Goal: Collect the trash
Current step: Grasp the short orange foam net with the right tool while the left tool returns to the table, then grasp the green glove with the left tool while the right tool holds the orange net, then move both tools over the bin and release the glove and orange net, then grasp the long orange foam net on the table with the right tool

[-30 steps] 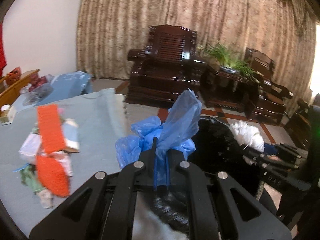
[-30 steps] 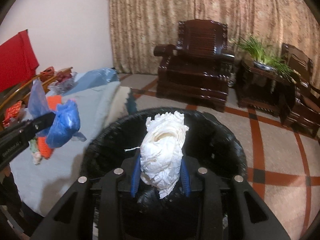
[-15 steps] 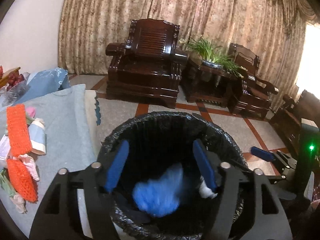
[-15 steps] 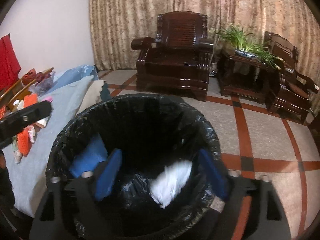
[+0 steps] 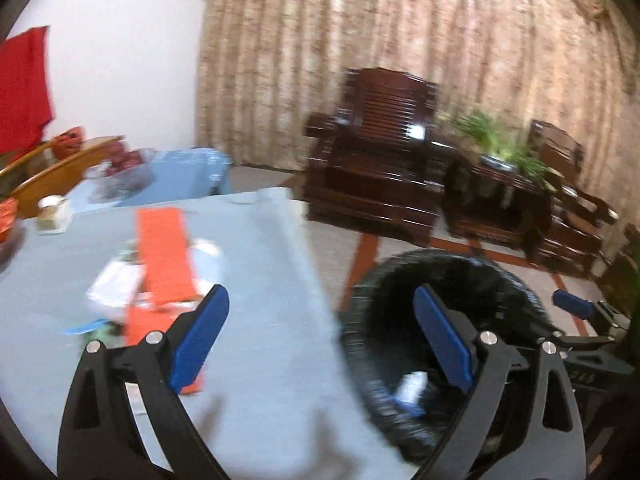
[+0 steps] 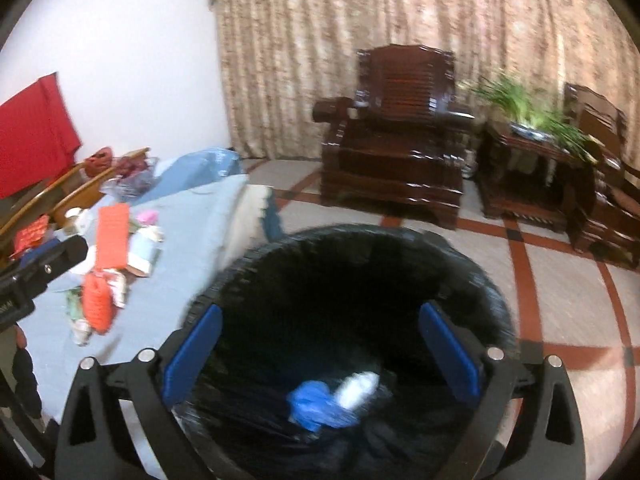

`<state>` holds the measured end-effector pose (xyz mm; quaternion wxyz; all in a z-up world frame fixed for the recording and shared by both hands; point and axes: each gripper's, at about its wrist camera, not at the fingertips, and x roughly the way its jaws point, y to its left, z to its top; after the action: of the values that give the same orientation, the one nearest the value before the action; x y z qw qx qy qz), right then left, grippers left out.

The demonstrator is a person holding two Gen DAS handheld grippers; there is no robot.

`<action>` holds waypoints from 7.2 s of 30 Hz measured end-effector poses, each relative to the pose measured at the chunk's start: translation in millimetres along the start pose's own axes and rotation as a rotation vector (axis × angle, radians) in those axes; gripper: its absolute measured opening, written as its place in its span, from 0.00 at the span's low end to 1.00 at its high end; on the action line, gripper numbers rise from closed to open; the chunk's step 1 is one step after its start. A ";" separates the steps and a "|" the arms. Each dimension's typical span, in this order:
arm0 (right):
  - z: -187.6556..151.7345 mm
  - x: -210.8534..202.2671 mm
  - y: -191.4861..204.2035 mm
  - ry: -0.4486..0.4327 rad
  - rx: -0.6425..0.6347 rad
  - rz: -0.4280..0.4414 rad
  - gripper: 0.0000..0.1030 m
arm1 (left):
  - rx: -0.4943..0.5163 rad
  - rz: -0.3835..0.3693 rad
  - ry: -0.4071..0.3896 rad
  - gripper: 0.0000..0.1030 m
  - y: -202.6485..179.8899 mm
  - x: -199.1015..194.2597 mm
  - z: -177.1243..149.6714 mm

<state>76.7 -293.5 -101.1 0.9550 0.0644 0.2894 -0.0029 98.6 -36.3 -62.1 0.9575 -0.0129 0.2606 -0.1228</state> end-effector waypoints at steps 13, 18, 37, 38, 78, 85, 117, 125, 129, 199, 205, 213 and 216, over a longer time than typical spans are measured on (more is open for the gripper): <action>6.0 44.3 128.4 0.002 -0.167 0.207 0.94 | -0.119 0.290 -0.005 0.88 134.4 -35.7 -11.7; -4.6 68.4 175.9 0.033 -0.221 0.271 0.86 | -0.143 0.354 0.016 0.88 168.2 -34.7 -25.0; -40.1 134.4 251.6 0.210 -0.309 0.399 0.55 | -0.194 0.406 0.088 0.83 217.3 -8.4 -56.3; -41.1 133.1 251.8 0.213 -0.314 0.408 0.51 | -0.196 0.406 0.089 0.83 215.9 -7.8 -57.0; -34.4 103.6 184.2 0.181 -0.275 0.363 0.24 | -0.251 0.378 0.279 0.46 192.9 83.5 -73.6; -30.4 92.4 184.0 0.164 -0.282 0.378 0.25 | -0.302 0.335 0.253 0.17 199.2 63.2 -74.7; 25.3 -10.6 111.0 -0.035 -0.190 0.283 0.24 | -0.120 0.015 0.024 0.15 55.9 -34.4 -0.8; 26.2 -25.1 68.0 -0.056 -0.146 0.182 0.24 | -0.057 -0.088 0.011 0.15 11.7 -25.5 8.3; 27.1 -29.1 42.1 -0.061 -0.113 0.127 0.24 | -0.015 -0.148 0.016 0.15 -15.9 -11.9 10.2; 42.0 126.9 214.2 -0.028 -0.188 0.242 0.94 | -0.175 0.345 -0.004 0.88 213.9 21.0 5.3; 38.9 154.6 240.2 0.007 -0.219 0.282 0.93 | -0.190 0.359 0.023 0.88 232.0 36.8 0.0; 30.7 187.3 262.3 0.088 -0.244 0.320 0.75 | -0.215 0.366 0.042 0.88 250.8 52.2 -8.2; 27.8 194.9 267.0 0.120 -0.249 0.356 0.61 | -0.225 0.360 0.049 0.88 253.7 56.9 -10.1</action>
<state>265.8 -26.0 -153.6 0.9221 -0.0041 0.3280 0.2054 198.9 196.3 -121.6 0.9499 -0.0702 0.2940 0.0797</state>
